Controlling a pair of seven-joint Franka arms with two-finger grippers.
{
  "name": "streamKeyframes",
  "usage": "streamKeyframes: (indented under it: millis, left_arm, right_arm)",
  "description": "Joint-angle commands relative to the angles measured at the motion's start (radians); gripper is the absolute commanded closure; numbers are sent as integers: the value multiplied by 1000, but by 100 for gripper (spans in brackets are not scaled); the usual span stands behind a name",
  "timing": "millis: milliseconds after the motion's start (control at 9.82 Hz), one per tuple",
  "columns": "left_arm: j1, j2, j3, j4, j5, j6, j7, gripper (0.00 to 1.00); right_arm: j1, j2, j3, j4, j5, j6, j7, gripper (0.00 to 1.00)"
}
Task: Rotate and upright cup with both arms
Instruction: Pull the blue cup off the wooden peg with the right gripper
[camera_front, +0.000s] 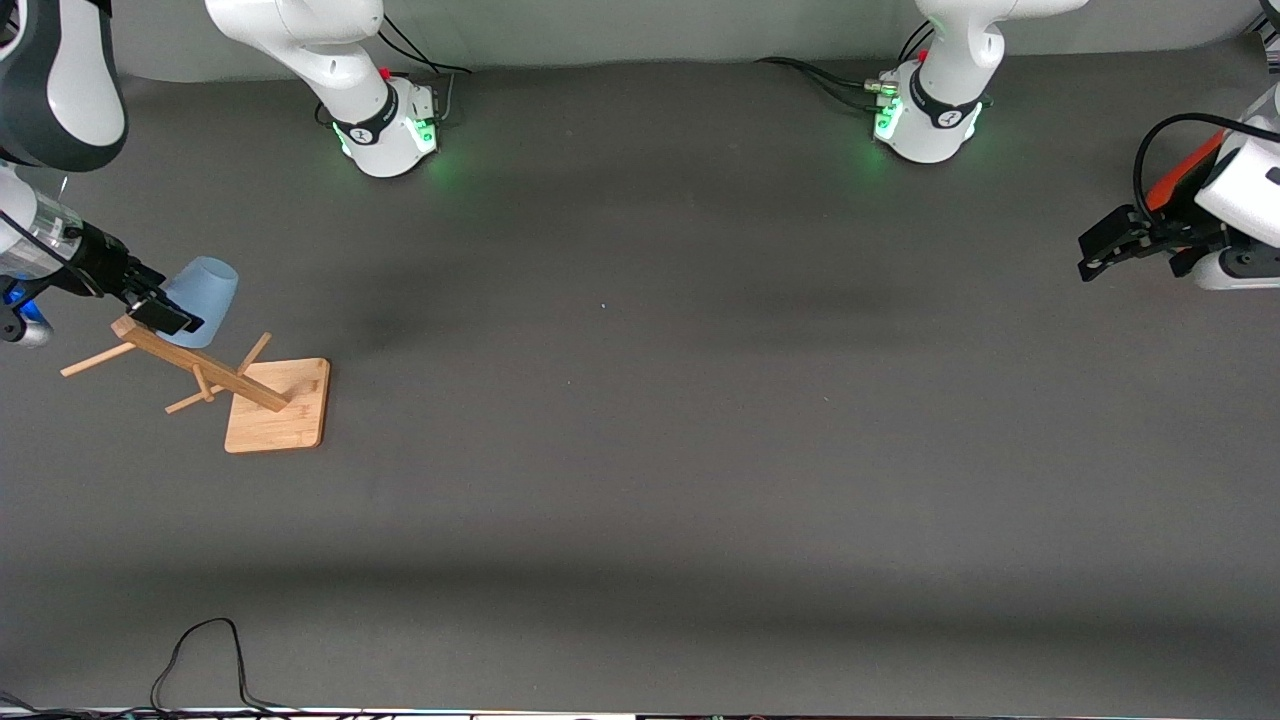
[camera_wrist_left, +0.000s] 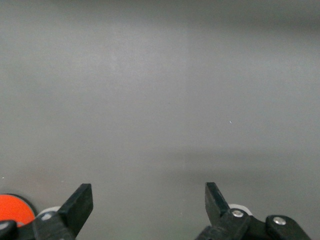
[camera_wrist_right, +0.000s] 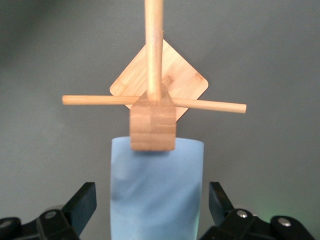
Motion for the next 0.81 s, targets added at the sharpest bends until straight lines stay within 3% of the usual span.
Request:
streamKeyframes:
  millis: [0, 305, 407, 509, 713]
  left_arm:
    - [-1, 14, 1, 4, -5, -4, 16, 0]
    - [-13, 37, -5, 3, -4, -19, 17, 0]
    - [-5, 36, -5, 6, -8, -22, 20, 0]
    - [-1, 36, -2, 18, -15, -22, 29, 0]
    - [-2, 45, -2, 20, -18, -18, 34, 0]
  right_arm:
    - [2, 0, -3, -19, 12, 25, 6, 0]
    - [3, 15, -5, -19, 14, 36, 7, 0]
    - [3, 17, -5, -19, 14, 34, 12, 15]
    - [3, 17, -5, -19, 14, 34, 10, 42]
    - [3, 15, -3, -19, 14, 33, 10, 47]
